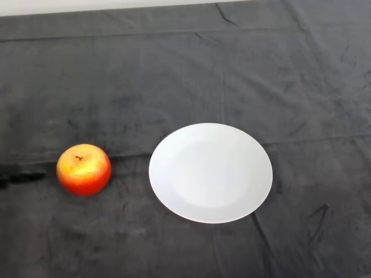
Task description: Move the apple to the plate
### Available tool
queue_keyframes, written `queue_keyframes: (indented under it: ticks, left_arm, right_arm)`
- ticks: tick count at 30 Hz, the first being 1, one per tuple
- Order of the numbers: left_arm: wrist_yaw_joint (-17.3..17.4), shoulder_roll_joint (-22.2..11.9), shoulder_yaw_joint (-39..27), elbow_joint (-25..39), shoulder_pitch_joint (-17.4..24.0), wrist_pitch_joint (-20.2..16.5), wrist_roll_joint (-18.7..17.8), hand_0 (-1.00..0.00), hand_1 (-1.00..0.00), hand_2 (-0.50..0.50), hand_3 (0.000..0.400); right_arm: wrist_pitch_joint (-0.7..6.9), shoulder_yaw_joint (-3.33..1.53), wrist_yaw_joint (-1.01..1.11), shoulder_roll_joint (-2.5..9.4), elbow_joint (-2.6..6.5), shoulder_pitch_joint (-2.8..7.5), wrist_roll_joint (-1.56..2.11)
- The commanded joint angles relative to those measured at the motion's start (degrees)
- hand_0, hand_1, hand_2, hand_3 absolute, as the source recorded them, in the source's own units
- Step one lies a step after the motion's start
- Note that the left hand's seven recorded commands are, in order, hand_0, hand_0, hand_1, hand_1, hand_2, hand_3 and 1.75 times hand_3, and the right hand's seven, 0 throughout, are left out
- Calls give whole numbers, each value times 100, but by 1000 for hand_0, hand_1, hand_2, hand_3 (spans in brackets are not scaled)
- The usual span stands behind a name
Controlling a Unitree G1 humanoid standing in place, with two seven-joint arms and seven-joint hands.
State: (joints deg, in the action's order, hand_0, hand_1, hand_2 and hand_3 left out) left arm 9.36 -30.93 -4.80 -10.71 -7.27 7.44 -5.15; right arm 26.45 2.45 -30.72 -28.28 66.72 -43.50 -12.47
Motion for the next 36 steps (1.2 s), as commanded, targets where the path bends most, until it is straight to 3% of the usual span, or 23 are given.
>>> queue_keyframes:
  ticks: [1, 7, 14, 27, 36]
  left_arm:
    - [133, -66, 118, 364, 198, -140, 103, 0, 0, 0, 0]
    - [397, -173, 244, 362, 181, -306, 182, 0, 0, 0, 0]
    - [395, -160, 359, 91, -14, -380, 422, 0, 0, 0, 0]
    - [-316, 262, 574, -816, -475, -104, 1052, 0, 0, 0, 0]
    - [-794, 437, 516, -1171, -824, -53, 1249, 0, 0, 0, 0]
  right_arm:
    - [54, -22, 22, -45, -19, 175, 19]
    - [64, -21, 32, -46, -53, 192, 19]
    - [75, -19, 39, -46, -79, 204, 18]
    - [93, -14, 48, -45, -112, 218, 14]
    - [101, -11, 51, -44, -122, 222, 10]
